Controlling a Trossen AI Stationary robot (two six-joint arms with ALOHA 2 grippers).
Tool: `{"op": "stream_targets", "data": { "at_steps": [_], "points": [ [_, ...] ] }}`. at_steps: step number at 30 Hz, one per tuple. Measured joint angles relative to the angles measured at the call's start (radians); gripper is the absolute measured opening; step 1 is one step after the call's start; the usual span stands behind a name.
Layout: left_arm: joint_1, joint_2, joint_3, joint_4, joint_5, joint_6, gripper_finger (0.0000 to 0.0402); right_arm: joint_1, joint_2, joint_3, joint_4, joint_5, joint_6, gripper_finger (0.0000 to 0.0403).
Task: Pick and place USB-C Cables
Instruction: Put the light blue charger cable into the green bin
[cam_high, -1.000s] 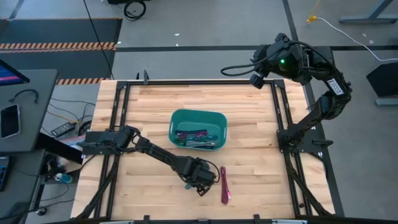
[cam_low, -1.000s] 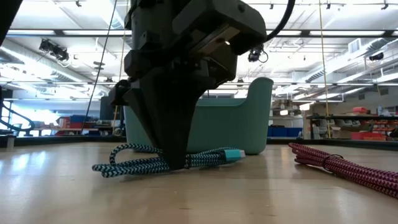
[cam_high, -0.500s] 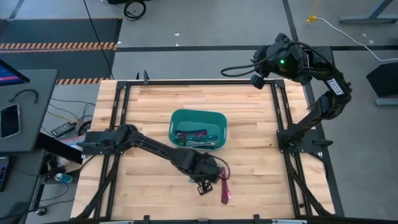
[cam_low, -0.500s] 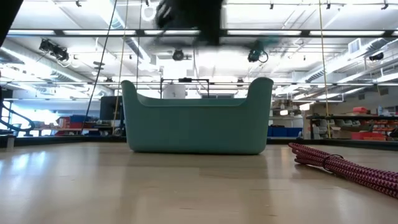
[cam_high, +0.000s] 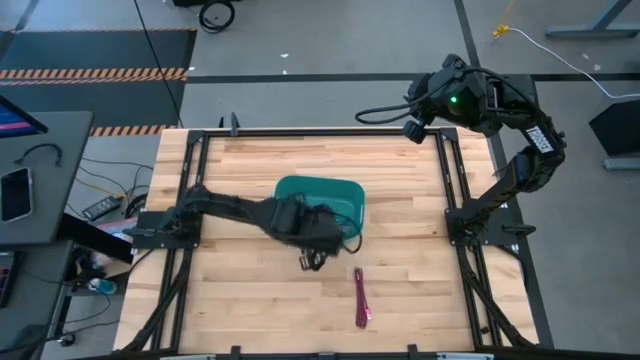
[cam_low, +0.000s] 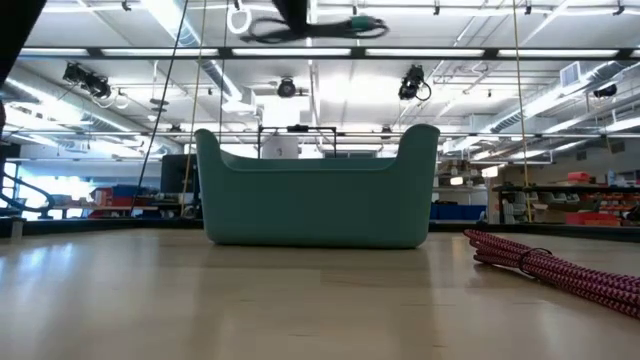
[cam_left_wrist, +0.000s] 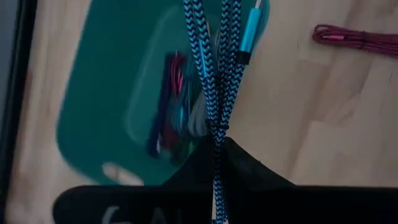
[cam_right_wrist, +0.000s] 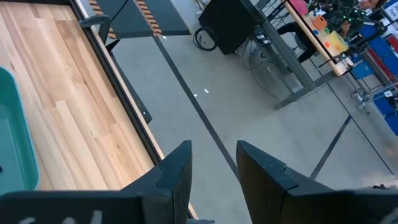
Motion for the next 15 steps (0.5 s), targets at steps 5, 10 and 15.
{"op": "stream_targets", "data": {
  "at_steps": [5,10,15],
  "points": [
    [0.097,0.001,-0.003,0.089,0.025,0.288,0.0012,-0.001,0.0,0.0,0.001,0.0,0.029,0.0131],
    [0.211,0.003,-0.004,0.099,0.134,0.5,0.0011,-0.001,0.0,0.0,0.0,0.0,0.063,0.0131],
    [0.325,0.003,-0.004,0.093,0.229,0.658,0.0011,-0.001,0.0,0.0,0.0,0.0,0.114,0.0131]
  ]
}}
